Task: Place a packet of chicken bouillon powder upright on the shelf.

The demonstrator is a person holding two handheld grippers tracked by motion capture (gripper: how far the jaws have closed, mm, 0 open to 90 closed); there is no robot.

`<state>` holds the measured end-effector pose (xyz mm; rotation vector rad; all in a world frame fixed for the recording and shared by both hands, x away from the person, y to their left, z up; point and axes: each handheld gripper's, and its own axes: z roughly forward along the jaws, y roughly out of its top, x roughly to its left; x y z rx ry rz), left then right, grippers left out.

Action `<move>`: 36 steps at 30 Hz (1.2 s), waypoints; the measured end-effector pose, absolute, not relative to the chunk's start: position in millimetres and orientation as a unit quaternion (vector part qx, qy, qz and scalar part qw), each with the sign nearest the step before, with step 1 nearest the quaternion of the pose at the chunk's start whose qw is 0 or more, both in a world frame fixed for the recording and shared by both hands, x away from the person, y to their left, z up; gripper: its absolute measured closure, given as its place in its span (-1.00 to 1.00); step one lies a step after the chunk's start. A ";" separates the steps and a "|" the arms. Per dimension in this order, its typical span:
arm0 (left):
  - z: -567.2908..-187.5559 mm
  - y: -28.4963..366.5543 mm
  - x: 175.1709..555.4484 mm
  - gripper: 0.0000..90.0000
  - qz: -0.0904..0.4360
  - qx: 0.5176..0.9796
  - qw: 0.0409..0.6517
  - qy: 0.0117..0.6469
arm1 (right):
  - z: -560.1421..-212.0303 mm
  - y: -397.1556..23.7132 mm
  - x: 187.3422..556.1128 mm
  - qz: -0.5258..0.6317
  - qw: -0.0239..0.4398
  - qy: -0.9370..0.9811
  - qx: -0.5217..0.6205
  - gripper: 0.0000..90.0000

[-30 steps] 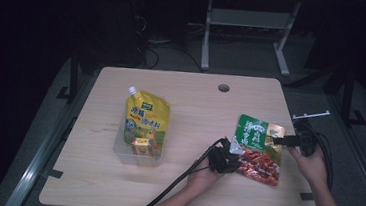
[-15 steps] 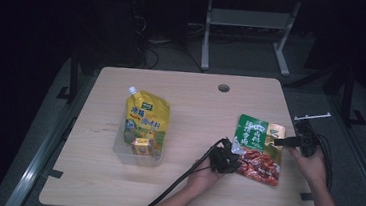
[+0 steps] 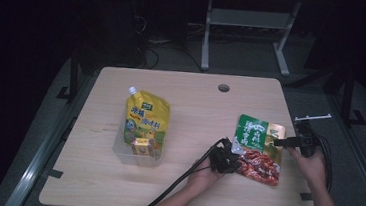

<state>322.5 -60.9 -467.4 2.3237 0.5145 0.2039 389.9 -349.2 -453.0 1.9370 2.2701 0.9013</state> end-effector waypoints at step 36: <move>-466.6 -63.6 321.3 0.64 0.085 0.905 0.367 0.197 | -468.1 -340.4 390.5 0.356 -0.130 0.736 0.561 0.98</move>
